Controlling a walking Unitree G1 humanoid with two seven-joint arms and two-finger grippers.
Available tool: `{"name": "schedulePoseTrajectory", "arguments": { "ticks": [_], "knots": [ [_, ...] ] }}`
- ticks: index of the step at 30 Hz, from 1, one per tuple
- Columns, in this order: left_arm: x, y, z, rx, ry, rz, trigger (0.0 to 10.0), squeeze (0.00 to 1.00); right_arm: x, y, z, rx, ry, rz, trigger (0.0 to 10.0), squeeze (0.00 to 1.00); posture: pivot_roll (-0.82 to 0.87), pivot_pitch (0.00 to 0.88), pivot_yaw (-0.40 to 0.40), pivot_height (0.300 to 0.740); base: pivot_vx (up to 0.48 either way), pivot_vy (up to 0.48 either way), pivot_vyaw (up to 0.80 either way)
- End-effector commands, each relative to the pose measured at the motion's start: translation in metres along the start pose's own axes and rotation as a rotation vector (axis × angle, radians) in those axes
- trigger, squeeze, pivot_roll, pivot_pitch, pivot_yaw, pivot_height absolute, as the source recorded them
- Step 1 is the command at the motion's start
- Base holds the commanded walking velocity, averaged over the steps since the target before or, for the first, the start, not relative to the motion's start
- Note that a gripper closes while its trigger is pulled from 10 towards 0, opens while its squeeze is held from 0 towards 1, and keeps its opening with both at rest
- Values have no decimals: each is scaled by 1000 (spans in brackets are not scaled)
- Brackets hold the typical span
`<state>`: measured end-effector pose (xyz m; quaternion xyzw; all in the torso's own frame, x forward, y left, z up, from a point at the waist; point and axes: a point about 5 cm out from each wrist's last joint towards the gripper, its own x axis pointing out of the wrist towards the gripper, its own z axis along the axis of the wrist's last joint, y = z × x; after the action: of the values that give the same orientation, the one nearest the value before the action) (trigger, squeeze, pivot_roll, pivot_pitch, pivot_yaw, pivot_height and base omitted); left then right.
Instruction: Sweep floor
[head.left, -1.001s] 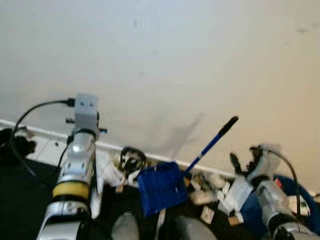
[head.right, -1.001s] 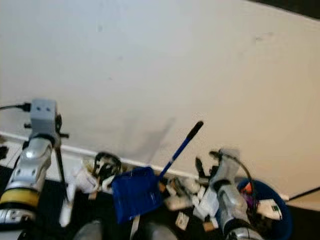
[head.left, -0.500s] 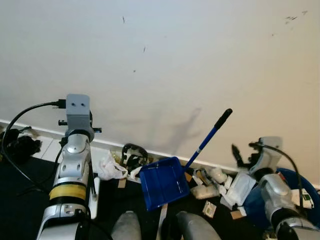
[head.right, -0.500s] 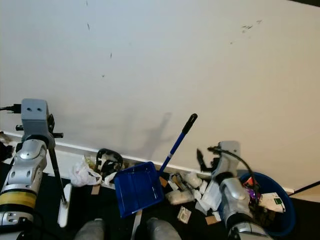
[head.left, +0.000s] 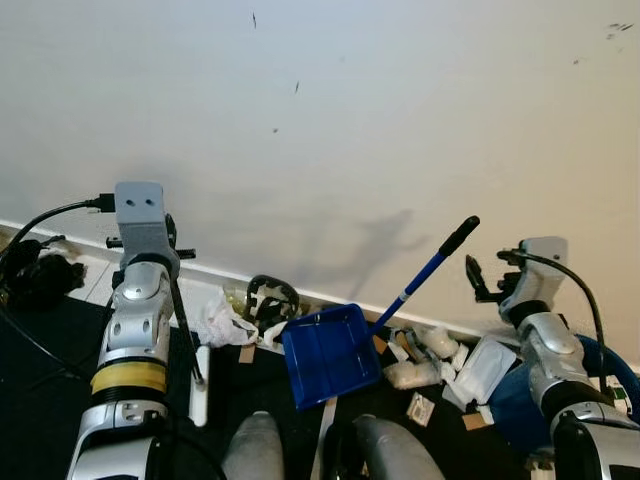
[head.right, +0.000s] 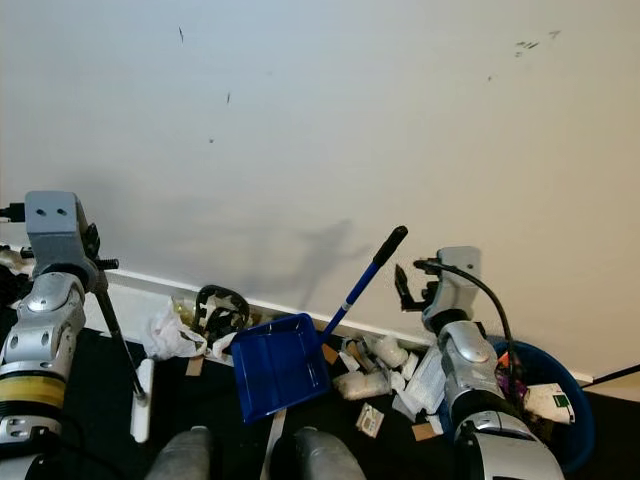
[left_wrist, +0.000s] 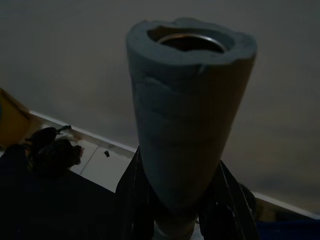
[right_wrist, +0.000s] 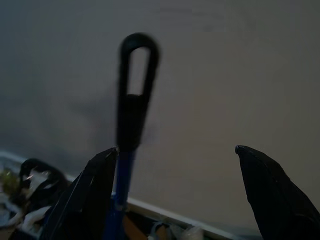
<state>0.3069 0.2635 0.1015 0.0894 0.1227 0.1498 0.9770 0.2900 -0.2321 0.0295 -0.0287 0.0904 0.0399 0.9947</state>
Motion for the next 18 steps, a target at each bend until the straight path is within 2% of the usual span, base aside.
{"name": "schedulePoseTrajectory", "arguments": {
  "ticks": [1,6,10,18],
  "knots": [
    [1,-4,3,9,-4,-15,10000,0,-6,1,-10,-15,31,11,10000,0,138,107,-113,740,0,-480,800],
    [0,-8,3,17,-9,-28,10000,0,-9,5,-13,-47,32,18,10000,0,133,117,-112,740,0,-480,800],
    [-1,-5,2,-15,-1,-4,10000,0,-12,1,-16,-21,42,-5,10000,0,130,130,-112,740,0,0,0],
    [-2,-1,1,-15,3,6,10000,0,-14,-3,-17,-41,51,-28,10000,0,132,140,-112,740,0,0,0]
  ]
}}
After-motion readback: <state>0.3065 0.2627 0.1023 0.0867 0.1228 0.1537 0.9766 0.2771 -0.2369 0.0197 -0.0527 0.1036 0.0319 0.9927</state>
